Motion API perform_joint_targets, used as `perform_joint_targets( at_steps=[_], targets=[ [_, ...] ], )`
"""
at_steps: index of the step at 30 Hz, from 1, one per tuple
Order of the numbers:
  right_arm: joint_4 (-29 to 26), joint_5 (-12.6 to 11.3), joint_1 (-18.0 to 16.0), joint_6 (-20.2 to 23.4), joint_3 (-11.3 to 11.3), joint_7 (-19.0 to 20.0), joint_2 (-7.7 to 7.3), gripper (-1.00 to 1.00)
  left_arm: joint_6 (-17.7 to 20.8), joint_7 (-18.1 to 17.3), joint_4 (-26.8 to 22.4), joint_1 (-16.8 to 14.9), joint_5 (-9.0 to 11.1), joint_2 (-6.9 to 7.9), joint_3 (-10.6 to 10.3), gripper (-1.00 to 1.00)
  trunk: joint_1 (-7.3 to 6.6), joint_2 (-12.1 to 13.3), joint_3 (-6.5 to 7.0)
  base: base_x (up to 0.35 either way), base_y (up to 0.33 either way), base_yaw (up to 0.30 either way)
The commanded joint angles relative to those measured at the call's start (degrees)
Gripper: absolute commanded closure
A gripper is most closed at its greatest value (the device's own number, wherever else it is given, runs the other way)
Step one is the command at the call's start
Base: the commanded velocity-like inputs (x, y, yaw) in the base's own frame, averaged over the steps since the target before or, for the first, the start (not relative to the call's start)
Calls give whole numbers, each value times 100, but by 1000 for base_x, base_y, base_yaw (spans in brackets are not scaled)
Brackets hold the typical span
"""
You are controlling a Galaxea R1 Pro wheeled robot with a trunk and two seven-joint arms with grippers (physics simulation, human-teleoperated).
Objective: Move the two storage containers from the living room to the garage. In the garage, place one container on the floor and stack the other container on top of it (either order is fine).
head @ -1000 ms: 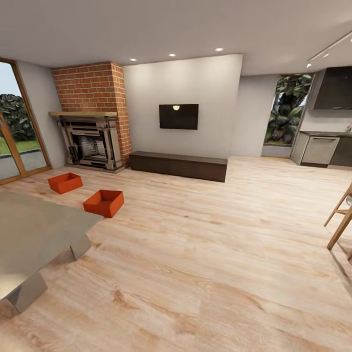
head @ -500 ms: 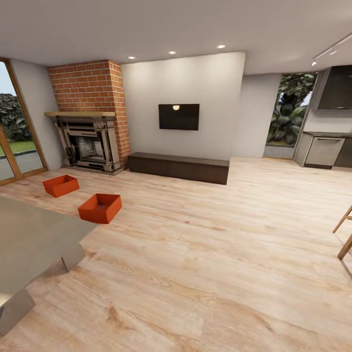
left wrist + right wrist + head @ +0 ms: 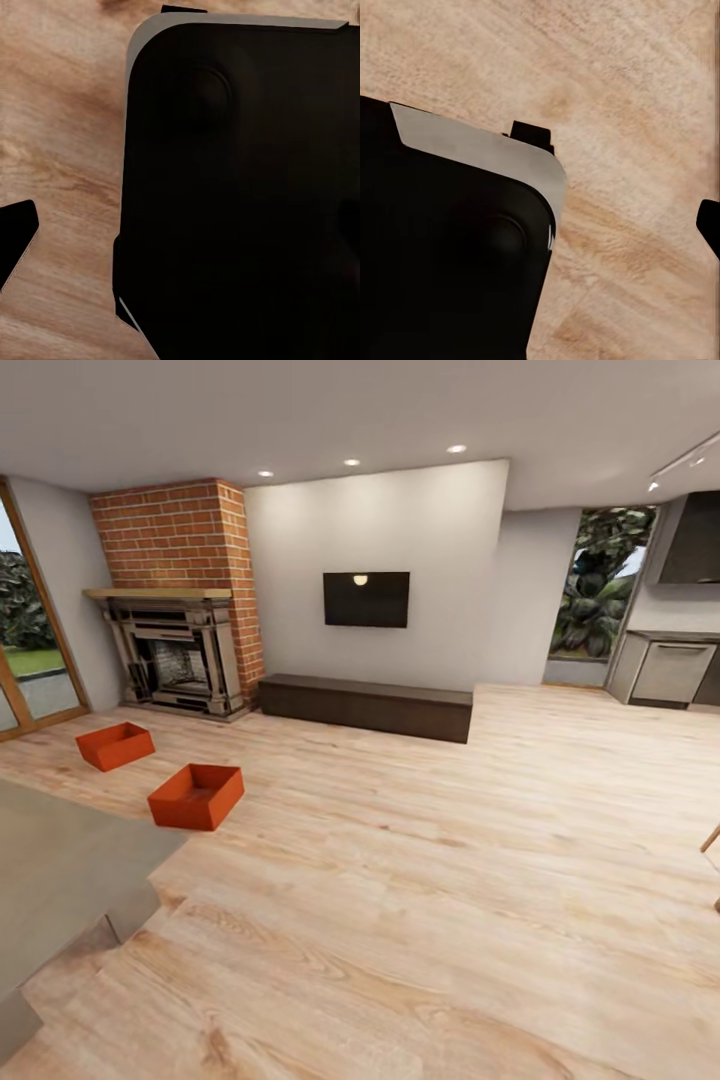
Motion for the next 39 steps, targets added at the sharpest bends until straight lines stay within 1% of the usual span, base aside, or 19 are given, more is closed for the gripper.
perform_joint_targets(
  at_steps=[1, 39],
  targets=[
    [17, -49, -6, -32, 48, 3, 3, -100, -13, -2, -1, -1, 59, 0, -1, -100, 3, -2, -5, 325, 0, 0],
    [17, -45, -6, -32, 48, 3, 27, -100, -19, -2, -1, -1, 57, 0, -1, -100, 3, -2, -5, 325, 0, 0]
  ],
)
